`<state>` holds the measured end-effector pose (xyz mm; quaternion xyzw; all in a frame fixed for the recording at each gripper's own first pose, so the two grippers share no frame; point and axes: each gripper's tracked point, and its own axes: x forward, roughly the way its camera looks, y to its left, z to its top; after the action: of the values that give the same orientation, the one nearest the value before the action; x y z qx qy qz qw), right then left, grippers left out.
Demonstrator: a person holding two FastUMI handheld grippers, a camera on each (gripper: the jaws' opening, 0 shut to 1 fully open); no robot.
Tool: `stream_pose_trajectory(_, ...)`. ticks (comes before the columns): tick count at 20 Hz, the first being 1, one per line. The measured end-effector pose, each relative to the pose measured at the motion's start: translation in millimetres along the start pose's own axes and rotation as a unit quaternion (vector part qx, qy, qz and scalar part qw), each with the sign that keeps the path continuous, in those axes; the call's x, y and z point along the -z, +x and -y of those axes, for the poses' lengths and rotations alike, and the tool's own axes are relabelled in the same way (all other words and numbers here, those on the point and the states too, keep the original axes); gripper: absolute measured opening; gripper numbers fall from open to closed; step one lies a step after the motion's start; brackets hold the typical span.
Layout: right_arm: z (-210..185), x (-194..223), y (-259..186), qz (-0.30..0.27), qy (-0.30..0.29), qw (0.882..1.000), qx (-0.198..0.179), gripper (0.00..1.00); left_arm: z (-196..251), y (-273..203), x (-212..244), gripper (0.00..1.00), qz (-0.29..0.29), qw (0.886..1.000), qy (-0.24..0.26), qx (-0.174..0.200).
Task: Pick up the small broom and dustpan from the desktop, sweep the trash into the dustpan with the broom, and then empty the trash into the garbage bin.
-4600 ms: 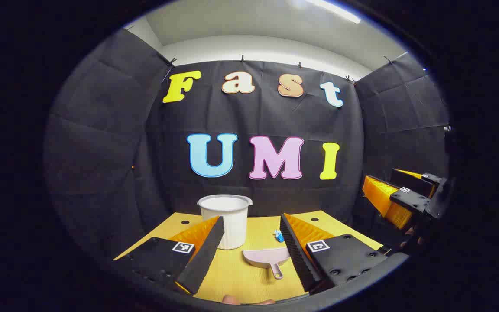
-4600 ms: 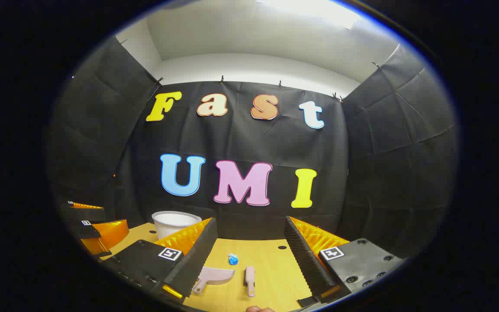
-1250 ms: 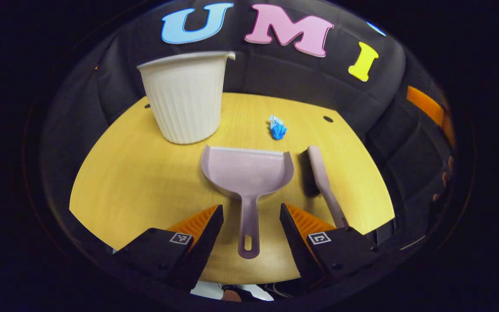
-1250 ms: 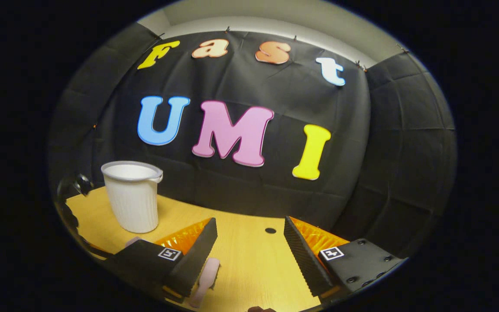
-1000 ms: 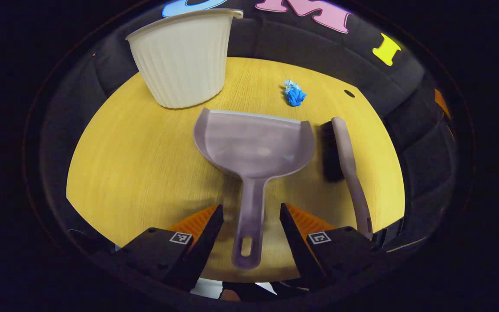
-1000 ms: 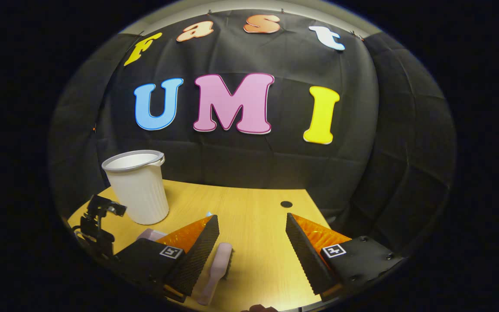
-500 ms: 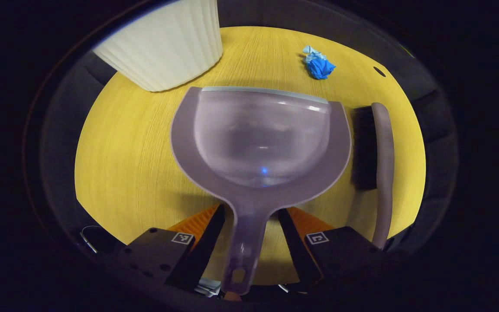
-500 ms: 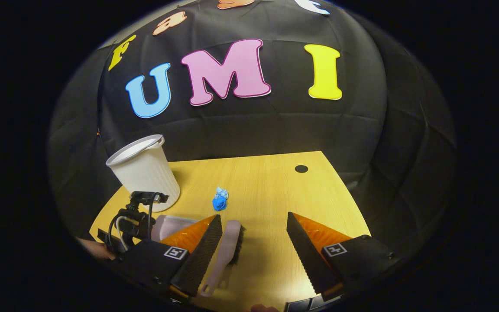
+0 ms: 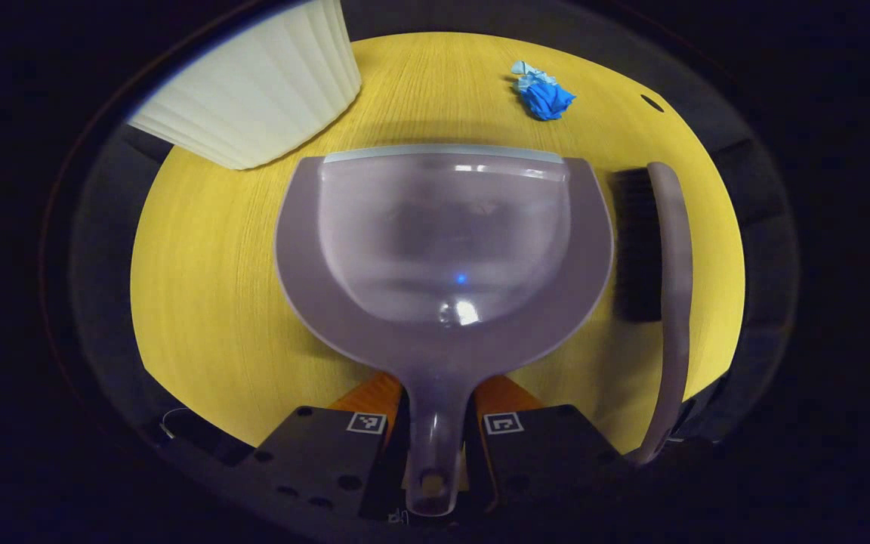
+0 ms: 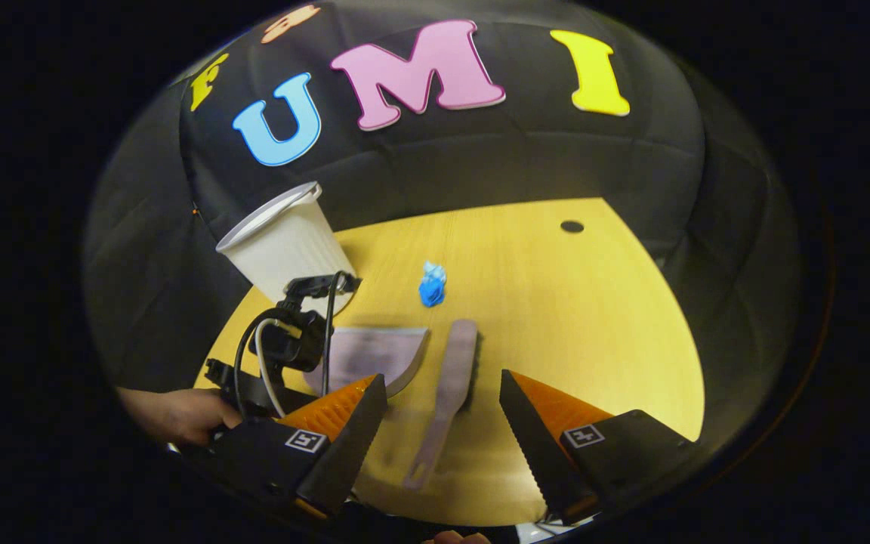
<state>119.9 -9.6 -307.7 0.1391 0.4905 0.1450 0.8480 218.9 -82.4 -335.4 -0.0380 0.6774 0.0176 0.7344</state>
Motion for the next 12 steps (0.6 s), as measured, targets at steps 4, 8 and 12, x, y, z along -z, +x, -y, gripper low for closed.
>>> stream_pose_trajectory(4,2,28,21,-0.067,0.003,0.997,0.033,0.98,-11,-1,2,0.29,0.013,0.999,0.007,0.031)
stream_pose_trajectory(8,14,79,39,-0.211,0.004,0.975,0.073,0.98,-14,-2,8,0.28,0.031,0.996,0.003,0.079)
stream_pose_trajectory(12,23,100,70,-0.273,0.031,0.955,0.115,0.87,-13,0,7,0.29,0.061,0.992,0.015,0.114)
